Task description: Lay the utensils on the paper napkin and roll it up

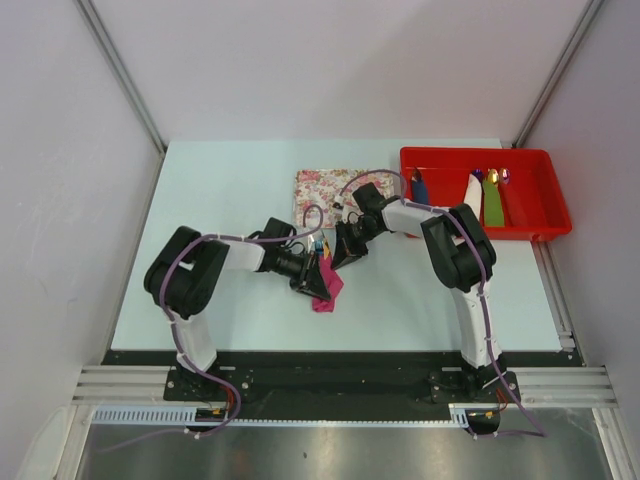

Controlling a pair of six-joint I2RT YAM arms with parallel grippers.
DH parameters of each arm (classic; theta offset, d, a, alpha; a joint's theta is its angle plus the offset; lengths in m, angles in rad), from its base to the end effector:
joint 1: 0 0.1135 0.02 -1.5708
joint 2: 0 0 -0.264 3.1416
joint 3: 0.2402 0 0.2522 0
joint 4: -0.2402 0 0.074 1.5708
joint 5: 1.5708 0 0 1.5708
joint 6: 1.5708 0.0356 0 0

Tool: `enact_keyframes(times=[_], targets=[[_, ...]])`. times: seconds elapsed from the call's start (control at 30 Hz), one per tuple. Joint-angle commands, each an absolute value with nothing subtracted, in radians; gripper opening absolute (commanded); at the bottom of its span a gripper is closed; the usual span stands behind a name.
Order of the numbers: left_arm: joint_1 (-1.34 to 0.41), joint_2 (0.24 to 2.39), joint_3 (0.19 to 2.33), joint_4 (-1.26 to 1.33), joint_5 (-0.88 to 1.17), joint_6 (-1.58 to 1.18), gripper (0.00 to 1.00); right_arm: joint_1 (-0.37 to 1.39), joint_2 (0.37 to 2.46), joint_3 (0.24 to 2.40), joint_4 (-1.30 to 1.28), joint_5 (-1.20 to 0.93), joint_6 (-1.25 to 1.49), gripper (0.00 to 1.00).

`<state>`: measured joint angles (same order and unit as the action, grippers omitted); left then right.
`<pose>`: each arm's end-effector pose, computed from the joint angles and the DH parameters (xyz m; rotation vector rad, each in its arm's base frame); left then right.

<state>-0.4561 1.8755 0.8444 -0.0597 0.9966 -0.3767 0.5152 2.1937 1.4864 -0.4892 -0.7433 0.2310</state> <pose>0.2738 -0.1676 0.1032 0.4621 2.6588 -1.5959 0.3674 0.2357 0.1211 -0.6054 2.7620 1.2181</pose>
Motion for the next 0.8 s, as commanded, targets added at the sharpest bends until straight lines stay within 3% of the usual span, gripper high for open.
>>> enact_keyframes(times=[0.0,0.27,0.5,0.77], targets=[[-0.44,1.741,0.848,-0.051,0.983,-0.223,0.26,0.514,2.232,1.496,-0.505,-0.667,0.184,0.0],[-0.433,1.671,0.868,-0.084,1.043,-0.158,0.36,0.518,2.23,1.488,-0.497,-0.664,0.178,0.0],[-0.465,1.726,0.87,-0.135,1.045,-0.141,0.28,0.517,2.229,1.48,-0.492,-0.661,0.175,0.0],[-0.545,1.805,0.888,-0.137,1.025,-0.146,0.25,0.518,2.229,1.474,-0.485,-0.657,0.186,0.0]])
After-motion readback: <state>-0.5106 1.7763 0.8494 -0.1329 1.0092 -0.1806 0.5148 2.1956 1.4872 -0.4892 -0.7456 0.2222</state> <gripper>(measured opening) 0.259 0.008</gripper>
